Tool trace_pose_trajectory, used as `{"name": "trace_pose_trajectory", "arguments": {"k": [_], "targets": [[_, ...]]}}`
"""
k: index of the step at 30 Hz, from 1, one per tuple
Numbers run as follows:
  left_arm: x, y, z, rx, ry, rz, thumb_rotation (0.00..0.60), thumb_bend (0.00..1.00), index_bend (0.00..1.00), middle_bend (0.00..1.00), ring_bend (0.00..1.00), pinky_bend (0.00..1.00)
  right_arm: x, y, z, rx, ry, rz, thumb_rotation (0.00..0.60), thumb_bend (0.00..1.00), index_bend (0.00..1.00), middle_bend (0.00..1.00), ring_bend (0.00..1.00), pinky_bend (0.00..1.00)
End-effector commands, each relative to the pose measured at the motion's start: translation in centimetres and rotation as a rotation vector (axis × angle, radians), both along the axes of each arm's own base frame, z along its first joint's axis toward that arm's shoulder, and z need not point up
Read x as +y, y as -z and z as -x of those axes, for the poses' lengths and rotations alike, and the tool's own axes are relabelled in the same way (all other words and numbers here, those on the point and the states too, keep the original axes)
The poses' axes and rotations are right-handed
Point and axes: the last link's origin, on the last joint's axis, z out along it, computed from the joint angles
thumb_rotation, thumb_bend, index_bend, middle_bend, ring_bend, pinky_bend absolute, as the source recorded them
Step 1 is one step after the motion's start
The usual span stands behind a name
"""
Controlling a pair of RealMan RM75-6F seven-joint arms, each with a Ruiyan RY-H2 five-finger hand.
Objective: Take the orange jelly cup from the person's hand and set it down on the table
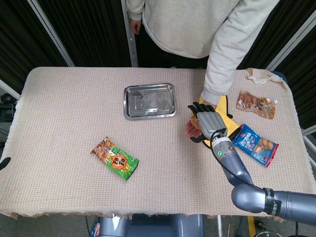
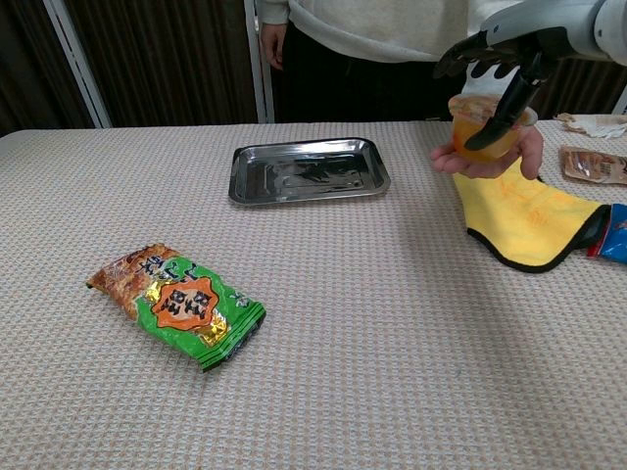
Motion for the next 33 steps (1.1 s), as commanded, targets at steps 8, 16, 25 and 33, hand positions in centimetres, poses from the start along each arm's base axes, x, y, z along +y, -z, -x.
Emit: {"name": "trace_pose_trajectory", "arguments": {"k": [8, 16, 25, 33], "targets": [[0.0, 0.2, 0.0, 0.003, 0.0, 0.011, 0.6, 0.19, 0.0, 0.0, 0.0, 0.0, -1.1, 1.3, 0.6, 0.055, 0.02, 0.016, 0.6, 0.15, 0.12, 0.02, 0.0, 0.03], [0.0, 0.4, 0.0, 0.005, -0.001, 0.02, 0.6, 0.19, 0.0, 0.0, 0.0, 0.0, -1.7, 1.4, 1.0, 0.048, -0.016, 0.111, 0.6, 0.27, 0.54, 0.47, 0.4, 0.41], [0.1, 0.6, 0.0, 0.003, 0.0, 0.025, 0.6, 0.19, 0.0, 0.0, 0.0, 0.0, -1.3, 0.9, 0.5, -0.002, -0.081, 0.201, 0.6, 0.29, 0.65, 0.57, 0.5, 0.5], [0.0, 0.6, 0.0, 0.003, 0.001, 0.025, 0.6, 0.19, 0.0, 0.0, 0.0, 0.0, 0.1, -1.0, 0.4, -0.015, -0.102, 0.215, 0.6, 0.3, 0.66, 0.57, 0.51, 0.51]]}}
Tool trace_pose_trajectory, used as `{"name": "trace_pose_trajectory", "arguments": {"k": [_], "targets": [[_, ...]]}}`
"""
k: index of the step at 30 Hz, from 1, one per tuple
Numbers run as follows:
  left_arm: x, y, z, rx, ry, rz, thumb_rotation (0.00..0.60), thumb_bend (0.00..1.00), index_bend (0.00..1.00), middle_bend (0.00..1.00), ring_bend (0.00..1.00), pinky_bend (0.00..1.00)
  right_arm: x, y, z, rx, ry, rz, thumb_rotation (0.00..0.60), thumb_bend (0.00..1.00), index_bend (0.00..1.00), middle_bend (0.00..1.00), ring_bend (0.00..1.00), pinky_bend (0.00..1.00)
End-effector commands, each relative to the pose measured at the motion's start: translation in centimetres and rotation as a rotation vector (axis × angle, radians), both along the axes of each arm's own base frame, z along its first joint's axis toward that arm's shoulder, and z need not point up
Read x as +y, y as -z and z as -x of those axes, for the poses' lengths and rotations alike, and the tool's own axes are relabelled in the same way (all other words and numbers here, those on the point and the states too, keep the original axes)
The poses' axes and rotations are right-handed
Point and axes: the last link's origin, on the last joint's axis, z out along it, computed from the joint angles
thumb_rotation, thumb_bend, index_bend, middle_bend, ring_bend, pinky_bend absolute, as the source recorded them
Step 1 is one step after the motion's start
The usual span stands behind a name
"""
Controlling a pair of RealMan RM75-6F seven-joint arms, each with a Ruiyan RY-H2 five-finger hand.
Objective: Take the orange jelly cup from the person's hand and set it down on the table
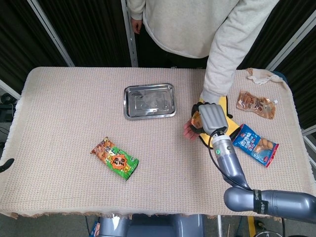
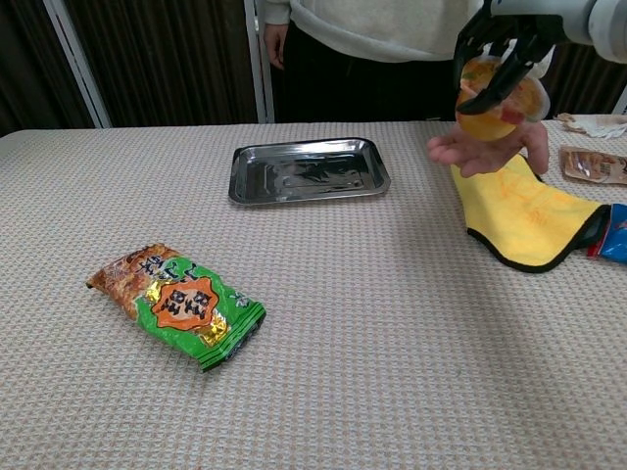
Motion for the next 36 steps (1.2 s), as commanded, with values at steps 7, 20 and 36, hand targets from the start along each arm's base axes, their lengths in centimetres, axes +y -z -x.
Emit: {"name": "trace_pose_trajectory", "arguments": {"k": [7, 20, 36], "targets": [[-0.1, 0.1, -0.2, -0.001, 0.006, 0.004, 0.6, 0.19, 0.0, 0.0, 0.0, 0.0, 3.2, -4.6, 1.8, -0.011, 0.001, 0.041, 0.6, 0.3, 0.66, 0.57, 0.51, 0.51], [-0.6, 0.2, -0.8, 0.003, 0.028, 0.003, 0.6, 0.19, 0.0, 0.0, 0.0, 0.0, 9.4, -3.2, 9.6, 0.014, 0.134, -0.084, 0.6, 0.3, 0.66, 0.57, 0.51, 0.51], [-0.6, -0.1, -0.8, -0.006, 0.03, -0.009, 0.6, 0.19, 0.0, 0.0, 0.0, 0.0, 10.6, 4.8, 13.7, 0.084, 0.158, -0.187, 0.6, 0.2, 0.33, 0.21, 0.09, 0.14]]}}
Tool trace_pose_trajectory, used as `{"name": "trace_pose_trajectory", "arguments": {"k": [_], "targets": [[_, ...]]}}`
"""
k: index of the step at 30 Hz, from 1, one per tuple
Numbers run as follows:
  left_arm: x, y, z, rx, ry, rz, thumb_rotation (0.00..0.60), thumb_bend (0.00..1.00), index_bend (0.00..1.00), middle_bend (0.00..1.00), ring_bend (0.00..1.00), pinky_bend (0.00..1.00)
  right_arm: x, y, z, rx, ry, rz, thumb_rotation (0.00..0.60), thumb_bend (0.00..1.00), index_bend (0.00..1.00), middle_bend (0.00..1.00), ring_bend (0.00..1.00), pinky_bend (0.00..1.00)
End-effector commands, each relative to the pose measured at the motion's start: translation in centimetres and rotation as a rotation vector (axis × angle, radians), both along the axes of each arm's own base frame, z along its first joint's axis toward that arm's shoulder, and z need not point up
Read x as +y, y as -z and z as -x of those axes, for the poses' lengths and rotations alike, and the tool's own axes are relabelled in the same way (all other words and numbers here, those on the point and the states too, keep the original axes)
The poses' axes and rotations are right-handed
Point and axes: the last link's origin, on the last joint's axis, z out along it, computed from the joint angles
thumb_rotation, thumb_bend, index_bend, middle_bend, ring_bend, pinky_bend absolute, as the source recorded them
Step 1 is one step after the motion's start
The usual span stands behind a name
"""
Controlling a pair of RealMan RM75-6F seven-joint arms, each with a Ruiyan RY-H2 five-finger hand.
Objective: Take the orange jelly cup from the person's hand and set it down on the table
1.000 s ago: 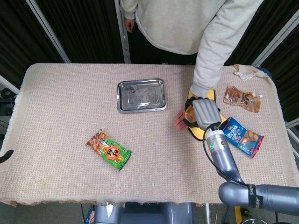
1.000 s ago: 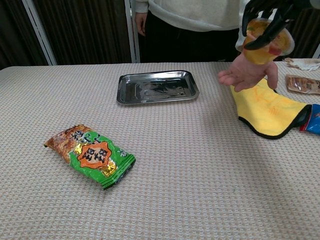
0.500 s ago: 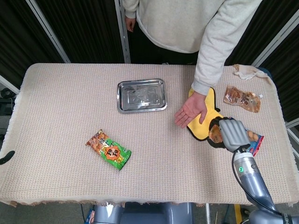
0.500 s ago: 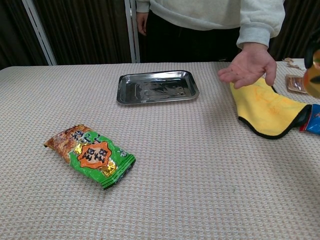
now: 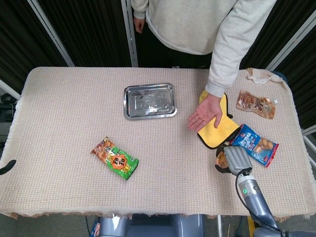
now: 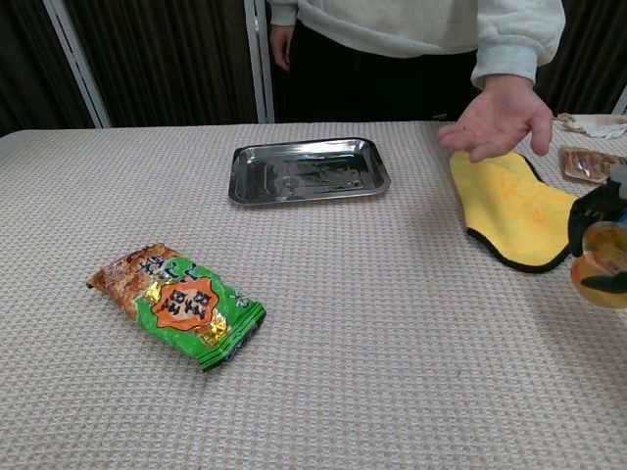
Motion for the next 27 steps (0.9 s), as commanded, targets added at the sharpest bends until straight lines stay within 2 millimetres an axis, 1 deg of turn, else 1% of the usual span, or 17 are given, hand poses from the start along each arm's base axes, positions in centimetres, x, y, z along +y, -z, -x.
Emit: {"name": "trace_pose_trajectory", "arguments": {"k": [1, 2, 3, 5, 10, 14, 18, 19, 22, 24, 27], "targets": [[0.0, -0.2, 0.0, -0.003, 0.001, -0.006, 0.6, 0.19, 0.0, 0.0, 0.0, 0.0, 0.2, 0.9, 0.4, 0.028, 0.016, -0.043, 0.6, 0.19, 0.28, 0.15, 0.05, 0.09], [0.0, -0.2, 0.1, -0.004, 0.0, -0.007, 0.6, 0.19, 0.0, 0.0, 0.0, 0.0, 0.2, 0.9, 0.4, 0.036, 0.017, -0.047, 0.6, 0.17, 0.22, 0.09, 0.01, 0.05], [0.0, -0.3, 0.1, -0.005, 0.0, -0.007, 0.6, 0.19, 0.0, 0.0, 0.0, 0.0, 0.1, 0.9, 0.4, 0.042, 0.018, -0.048, 0.6, 0.16, 0.18, 0.04, 0.0, 0.01], [0.0, -0.3, 0.0, -0.006, 0.002, -0.006, 0.6, 0.19, 0.0, 0.0, 0.0, 0.0, 0.0, 0.7, 0.2, 0.058, 0.014, -0.041, 0.6, 0.13, 0.13, 0.0, 0.0, 0.0], [-0.1, -0.3, 0.0, -0.001, 0.002, 0.001, 0.6, 0.19, 0.0, 0.0, 0.0, 0.0, 0.0, -0.7, -0.1, 0.065, -0.006, 0.009, 0.6, 0.09, 0.12, 0.0, 0.0, 0.0], [-0.1, -0.3, 0.0, 0.008, 0.002, -0.001, 0.6, 0.19, 0.0, 0.0, 0.0, 0.0, 0.7, -2.9, 0.0, 0.087, -0.05, 0.075, 0.6, 0.09, 0.12, 0.0, 0.0, 0.0], [-0.2, -0.3, 0.0, 0.007, 0.003, -0.008, 0.6, 0.19, 0.0, 0.0, 0.0, 0.0, 2.1, -5.6, 1.5, 0.169, -0.115, 0.162, 0.6, 0.09, 0.12, 0.0, 0.0, 0.0], [-0.2, -0.3, 0.0, 0.007, 0.002, -0.01, 0.6, 0.19, 0.0, 0.0, 0.0, 0.0, 2.6, -6.6, 2.3, 0.198, -0.13, 0.2, 0.6, 0.09, 0.12, 0.0, 0.0, 0.0], [-0.2, -0.4, 0.1, 0.01, -0.001, -0.012, 0.6, 0.19, 0.0, 0.0, 0.0, 0.0, 3.7, -8.4, 4.0, 0.218, -0.169, 0.269, 0.6, 0.09, 0.12, 0.0, 0.0, 0.0], [-0.2, -0.4, 0.1, 0.014, -0.001, -0.014, 0.6, 0.19, 0.0, 0.0, 0.0, 0.0, 4.2, -9.3, 5.1, 0.202, -0.186, 0.318, 0.6, 0.09, 0.12, 0.0, 0.0, 0.0], [-0.2, -0.4, 0.2, 0.02, -0.001, -0.018, 0.6, 0.19, 0.0, 0.0, 0.0, 0.0, 4.8, -9.8, 6.4, 0.156, -0.199, 0.364, 0.6, 0.09, 0.12, 0.0, 0.0, 0.0]]}}
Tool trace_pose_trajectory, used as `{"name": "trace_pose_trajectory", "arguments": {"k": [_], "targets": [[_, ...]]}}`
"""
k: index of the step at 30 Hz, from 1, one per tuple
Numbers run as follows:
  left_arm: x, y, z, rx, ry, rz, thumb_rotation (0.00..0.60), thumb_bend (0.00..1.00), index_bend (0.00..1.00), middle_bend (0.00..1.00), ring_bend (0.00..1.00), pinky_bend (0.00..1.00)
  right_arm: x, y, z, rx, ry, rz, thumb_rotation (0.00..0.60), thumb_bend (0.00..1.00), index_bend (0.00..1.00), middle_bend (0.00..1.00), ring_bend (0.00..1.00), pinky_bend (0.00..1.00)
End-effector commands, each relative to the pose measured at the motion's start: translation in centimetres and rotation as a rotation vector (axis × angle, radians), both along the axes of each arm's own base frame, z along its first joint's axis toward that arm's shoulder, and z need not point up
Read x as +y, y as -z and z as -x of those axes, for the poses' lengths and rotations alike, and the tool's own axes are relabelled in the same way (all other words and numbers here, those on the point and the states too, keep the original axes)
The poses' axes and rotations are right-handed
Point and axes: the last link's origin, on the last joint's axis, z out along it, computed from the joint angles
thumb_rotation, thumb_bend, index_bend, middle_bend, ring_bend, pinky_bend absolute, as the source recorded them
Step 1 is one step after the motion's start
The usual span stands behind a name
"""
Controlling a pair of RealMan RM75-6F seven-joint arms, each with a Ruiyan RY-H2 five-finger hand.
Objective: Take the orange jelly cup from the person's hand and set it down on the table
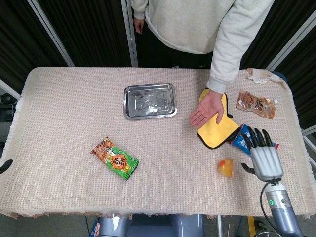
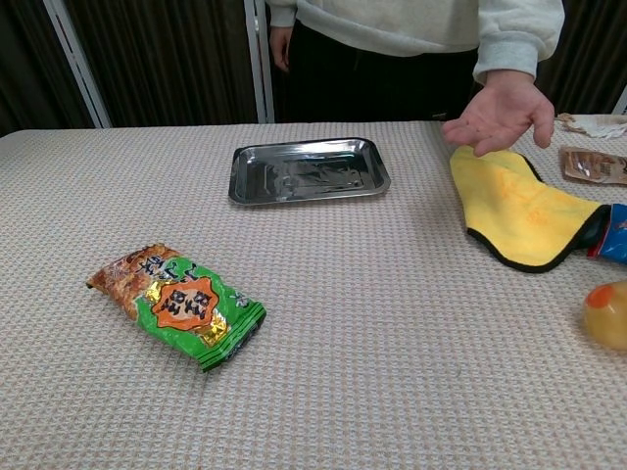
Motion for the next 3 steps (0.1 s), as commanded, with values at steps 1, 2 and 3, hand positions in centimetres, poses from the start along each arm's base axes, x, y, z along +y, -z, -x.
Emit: {"name": "trace_pose_trajectory", "arguments": {"k": [1, 2, 3], "targets": [[0.02, 0.0, -0.01, 0.003, 0.001, -0.003, 0.6, 0.19, 0.0, 0.0, 0.0, 0.0, 1.59, -1.65, 2.79, -0.028, -0.036, 0.075, 0.6, 0.09, 0.12, 0.0, 0.0, 0.0], [0.0, 0.0, -0.02, 0.004, 0.002, -0.004, 0.6, 0.19, 0.0, 0.0, 0.0, 0.0, 1.55, -1.67, 3.04, -0.027, -0.04, 0.08, 0.6, 0.09, 0.12, 0.0, 0.0, 0.0], [-0.03, -0.02, -0.04, 0.005, 0.002, -0.006, 0.6, 0.19, 0.0, 0.0, 0.0, 0.0, 1.52, -1.68, 3.16, -0.031, -0.043, 0.085, 0.6, 0.09, 0.12, 0.0, 0.0, 0.0]]}}
